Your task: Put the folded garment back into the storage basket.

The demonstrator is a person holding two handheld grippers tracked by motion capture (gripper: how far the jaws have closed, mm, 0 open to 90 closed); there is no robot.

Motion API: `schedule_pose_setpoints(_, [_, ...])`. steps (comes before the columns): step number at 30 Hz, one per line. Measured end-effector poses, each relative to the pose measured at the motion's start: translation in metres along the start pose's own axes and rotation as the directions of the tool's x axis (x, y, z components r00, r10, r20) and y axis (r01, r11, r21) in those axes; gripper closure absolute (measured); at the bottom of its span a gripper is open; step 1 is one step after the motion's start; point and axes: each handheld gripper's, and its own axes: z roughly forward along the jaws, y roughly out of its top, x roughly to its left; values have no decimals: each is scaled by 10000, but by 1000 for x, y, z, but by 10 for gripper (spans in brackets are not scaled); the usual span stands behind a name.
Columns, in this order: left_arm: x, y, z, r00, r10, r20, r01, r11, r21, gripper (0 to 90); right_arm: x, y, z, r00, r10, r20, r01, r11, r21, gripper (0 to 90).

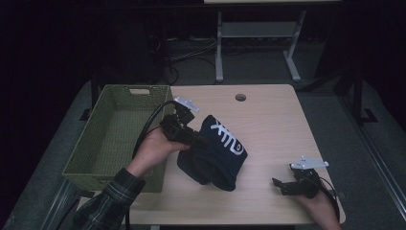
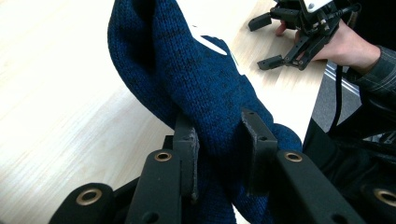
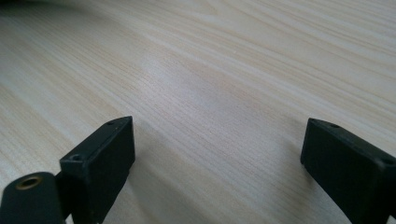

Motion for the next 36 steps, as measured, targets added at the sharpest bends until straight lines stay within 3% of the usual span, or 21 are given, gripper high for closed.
schedule_pose_setpoints(21, [9, 0, -62, 9988, -275, -394, 266, 9994, -241, 714, 0, 0, 0, 10000, 3, 3, -3, 10000, 1, 96])
schedule_pose_setpoints(36, [25, -18, -120, 9898, -954, -1058, 857, 9920, -923, 715, 0, 0, 0, 10000, 18, 11, -18, 10000, 4, 96])
